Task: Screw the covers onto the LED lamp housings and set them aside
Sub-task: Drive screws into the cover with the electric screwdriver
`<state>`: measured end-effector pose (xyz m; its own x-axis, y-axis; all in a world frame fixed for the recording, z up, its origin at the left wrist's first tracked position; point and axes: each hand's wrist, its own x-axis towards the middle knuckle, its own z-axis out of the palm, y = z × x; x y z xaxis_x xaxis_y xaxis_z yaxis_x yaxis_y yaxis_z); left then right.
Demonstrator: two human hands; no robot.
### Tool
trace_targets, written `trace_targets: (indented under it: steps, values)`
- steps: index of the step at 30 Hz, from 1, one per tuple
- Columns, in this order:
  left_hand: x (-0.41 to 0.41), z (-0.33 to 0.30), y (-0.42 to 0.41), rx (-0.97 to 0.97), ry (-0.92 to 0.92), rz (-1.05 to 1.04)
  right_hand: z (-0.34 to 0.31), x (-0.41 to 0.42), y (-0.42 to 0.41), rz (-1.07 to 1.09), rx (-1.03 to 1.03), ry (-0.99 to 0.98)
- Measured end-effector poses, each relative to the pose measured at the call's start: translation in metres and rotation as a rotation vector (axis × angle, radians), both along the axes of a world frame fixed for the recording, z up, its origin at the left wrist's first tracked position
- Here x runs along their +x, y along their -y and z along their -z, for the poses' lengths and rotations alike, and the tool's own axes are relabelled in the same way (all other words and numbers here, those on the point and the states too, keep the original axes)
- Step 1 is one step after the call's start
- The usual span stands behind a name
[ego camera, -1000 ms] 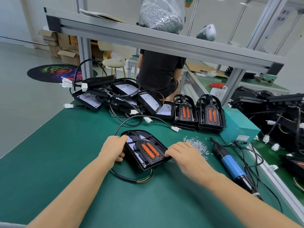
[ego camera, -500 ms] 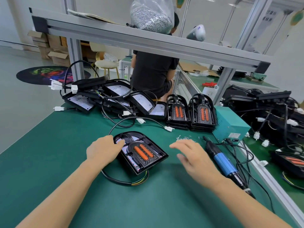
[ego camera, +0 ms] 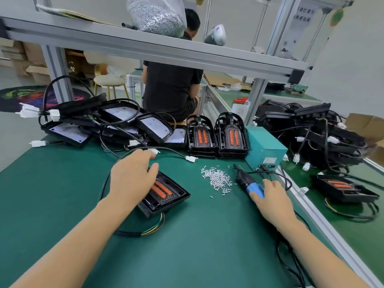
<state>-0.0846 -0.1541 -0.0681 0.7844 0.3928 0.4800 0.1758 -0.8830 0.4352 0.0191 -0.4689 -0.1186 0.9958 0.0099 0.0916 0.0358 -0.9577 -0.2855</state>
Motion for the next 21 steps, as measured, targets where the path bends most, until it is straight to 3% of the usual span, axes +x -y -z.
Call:
trace_targets:
  steps: [3,6,8,12,21]
  values:
    - [0.006,0.003,0.048,-0.033,0.001,0.313,0.003,0.002,-0.005,-0.009,0.010,-0.041]
    - [0.017,0.021,0.092,-0.019,-0.169,0.551,0.005,0.003,-0.009,0.004,0.029,-0.046]
    - [0.025,0.035,0.111,-0.021,-0.276,0.599,0.008,0.003,-0.010,0.022,0.038,-0.046]
    - [0.032,0.059,0.124,-0.080,-0.387,0.528,0.011,0.002,-0.009,0.046,0.040,-0.026]
    - [0.040,0.070,0.135,-0.117,-0.371,0.227,0.016,0.004,-0.009,0.063,-0.017,-0.007]
